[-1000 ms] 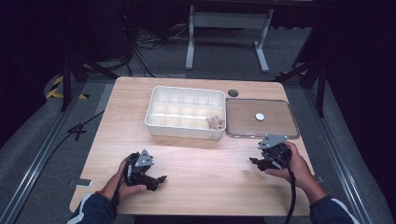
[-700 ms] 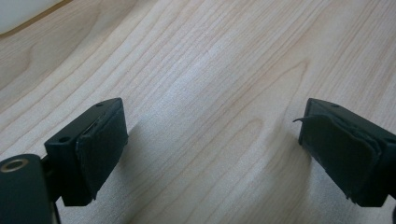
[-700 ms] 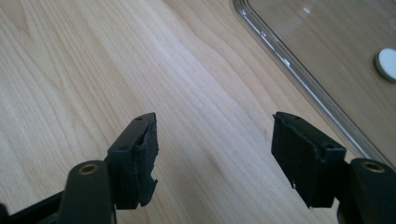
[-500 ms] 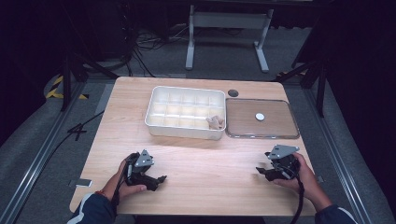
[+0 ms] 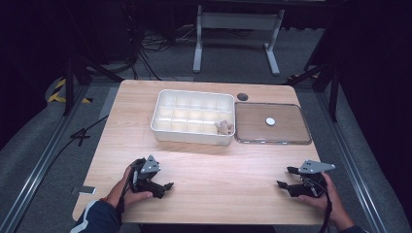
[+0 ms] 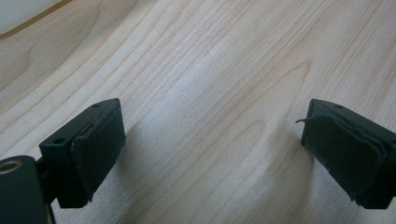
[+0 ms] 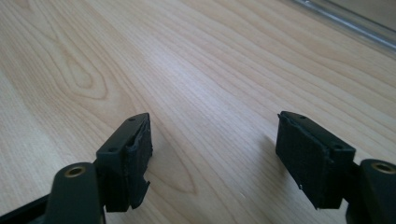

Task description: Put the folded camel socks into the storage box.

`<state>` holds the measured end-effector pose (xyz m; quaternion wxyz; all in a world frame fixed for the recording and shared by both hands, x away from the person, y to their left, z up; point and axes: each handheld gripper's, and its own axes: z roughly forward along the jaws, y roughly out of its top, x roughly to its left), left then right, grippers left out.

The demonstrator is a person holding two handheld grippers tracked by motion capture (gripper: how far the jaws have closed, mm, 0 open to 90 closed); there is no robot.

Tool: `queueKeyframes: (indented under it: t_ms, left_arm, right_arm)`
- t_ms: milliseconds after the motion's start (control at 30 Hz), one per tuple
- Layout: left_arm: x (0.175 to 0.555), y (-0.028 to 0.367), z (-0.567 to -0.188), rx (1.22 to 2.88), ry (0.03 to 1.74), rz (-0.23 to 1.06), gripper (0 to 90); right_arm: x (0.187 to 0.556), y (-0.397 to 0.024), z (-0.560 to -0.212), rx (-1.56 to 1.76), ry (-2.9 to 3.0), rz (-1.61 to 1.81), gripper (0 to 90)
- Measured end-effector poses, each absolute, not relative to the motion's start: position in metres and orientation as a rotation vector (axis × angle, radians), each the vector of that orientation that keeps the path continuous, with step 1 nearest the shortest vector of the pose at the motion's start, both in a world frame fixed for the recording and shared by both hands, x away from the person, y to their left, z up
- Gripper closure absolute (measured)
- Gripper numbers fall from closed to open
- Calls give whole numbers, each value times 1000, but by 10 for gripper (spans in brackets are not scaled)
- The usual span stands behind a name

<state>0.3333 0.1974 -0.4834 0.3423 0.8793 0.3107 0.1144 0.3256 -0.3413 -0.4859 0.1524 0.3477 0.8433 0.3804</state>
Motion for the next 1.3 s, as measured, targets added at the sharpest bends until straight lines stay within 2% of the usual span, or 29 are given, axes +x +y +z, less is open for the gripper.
queueKeyframes:
  t_ms: [1300]
  left_arm:
    - [335,196,-484,2287,833,306,31]
  right_arm:
    - [324,-348,-486,1085,2359,1067,253]
